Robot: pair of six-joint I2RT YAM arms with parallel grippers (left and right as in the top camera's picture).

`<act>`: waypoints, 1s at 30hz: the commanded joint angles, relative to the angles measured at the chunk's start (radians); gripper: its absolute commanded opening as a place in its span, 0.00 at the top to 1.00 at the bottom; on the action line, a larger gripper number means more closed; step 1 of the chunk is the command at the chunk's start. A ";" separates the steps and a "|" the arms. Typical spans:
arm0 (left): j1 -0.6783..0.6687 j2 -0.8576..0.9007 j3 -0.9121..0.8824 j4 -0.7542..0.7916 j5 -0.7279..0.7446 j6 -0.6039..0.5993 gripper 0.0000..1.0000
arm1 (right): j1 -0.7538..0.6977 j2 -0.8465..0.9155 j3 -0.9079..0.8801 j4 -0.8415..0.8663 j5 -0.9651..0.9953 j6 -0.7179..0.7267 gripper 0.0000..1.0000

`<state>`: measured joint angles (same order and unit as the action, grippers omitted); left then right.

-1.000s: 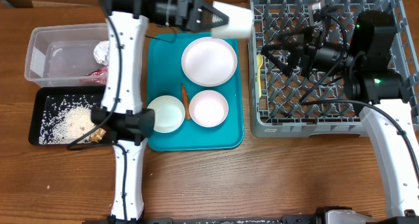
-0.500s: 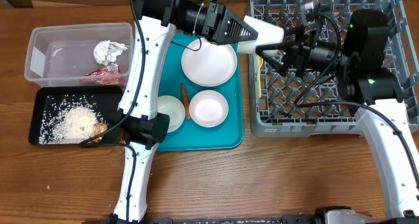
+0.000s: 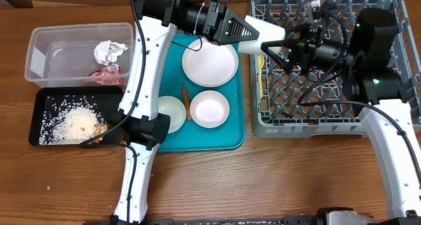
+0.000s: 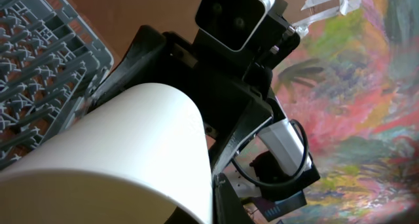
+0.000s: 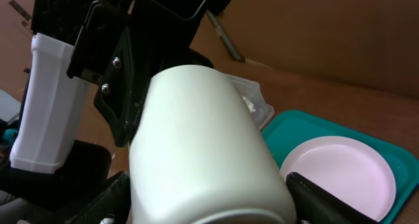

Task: Sort waste into correct bins and load items into the dishwasher
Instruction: 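Hold the cup sideways toward the right gripper and let right grasp it, then lower the white cup upright into the dish rack with the right gripper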

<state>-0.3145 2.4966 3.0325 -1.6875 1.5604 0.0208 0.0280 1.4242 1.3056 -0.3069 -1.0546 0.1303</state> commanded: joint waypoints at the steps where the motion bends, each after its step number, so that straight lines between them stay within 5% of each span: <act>1: -0.007 -0.023 0.022 -0.002 0.022 -0.021 0.96 | -0.018 -0.006 0.029 0.011 -0.021 -0.003 0.26; 9: -0.010 -0.023 0.022 -0.002 0.022 -0.026 0.96 | -0.015 -0.006 0.029 0.026 -0.047 -0.003 0.50; 13: -0.011 -0.023 0.022 -0.002 0.022 -0.029 0.95 | -0.015 -0.006 0.029 0.048 -0.073 -0.003 0.53; 15: -0.011 -0.023 0.022 -0.002 0.022 -0.029 0.84 | -0.016 -0.006 0.029 0.048 -0.073 -0.003 0.53; 18: -0.011 -0.023 0.022 -0.002 0.022 -0.029 0.48 | -0.027 -0.006 0.029 0.048 -0.073 -0.003 0.53; 21: -0.010 -0.023 0.022 -0.002 0.022 -0.029 0.26 | -0.060 -0.008 0.029 0.044 -0.073 0.005 0.53; 30: -0.006 -0.023 0.022 -0.002 0.021 -0.043 0.23 | -0.243 -0.008 0.029 -0.086 -0.009 0.034 0.53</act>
<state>-0.3210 2.4939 3.0379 -1.6875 1.5578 -0.0063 -0.1661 1.4242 1.3075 -0.3641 -1.1179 0.1581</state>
